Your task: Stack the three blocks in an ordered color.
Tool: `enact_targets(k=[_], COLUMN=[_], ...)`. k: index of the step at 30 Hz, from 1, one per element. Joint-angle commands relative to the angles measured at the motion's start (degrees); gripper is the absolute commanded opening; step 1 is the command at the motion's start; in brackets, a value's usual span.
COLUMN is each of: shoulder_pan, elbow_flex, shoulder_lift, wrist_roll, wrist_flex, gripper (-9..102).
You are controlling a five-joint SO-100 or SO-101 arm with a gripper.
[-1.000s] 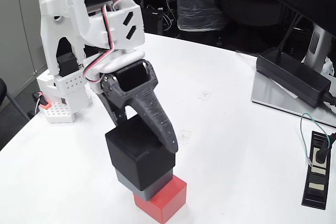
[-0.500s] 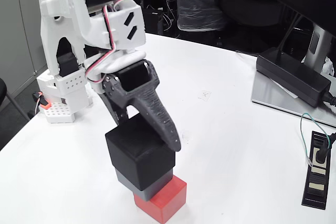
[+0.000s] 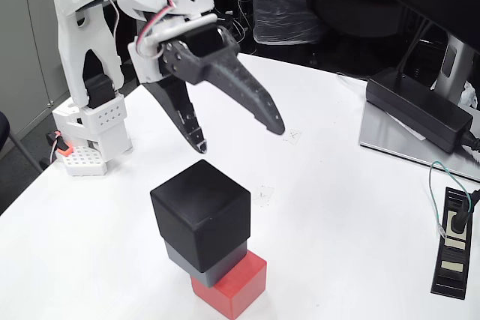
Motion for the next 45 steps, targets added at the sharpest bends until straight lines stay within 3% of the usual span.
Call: enact_targets(k=[1, 6, 12, 21, 27, 39, 45], shoulder_pan=[-1.2, -4.5, -8.9, -11.8, -11.9, -12.0, -16.3], elbow_flex=[-1.3, -1.3, -1.1, -1.1, -0.5, 10.5, 26.0], shoulder_lift=[6.2, 14.3, 23.8, 26.4, 26.9, 49.9, 59.9], wrist_roll=[-0.9, -0.4, 1.4, 10.7, 10.9, 11.5, 11.6], wrist_flex=[0.1, 0.1, -0.6, -0.8, -0.8, -1.0, -8.5], gripper=[42, 39, 28, 10, -2, 4, 4])
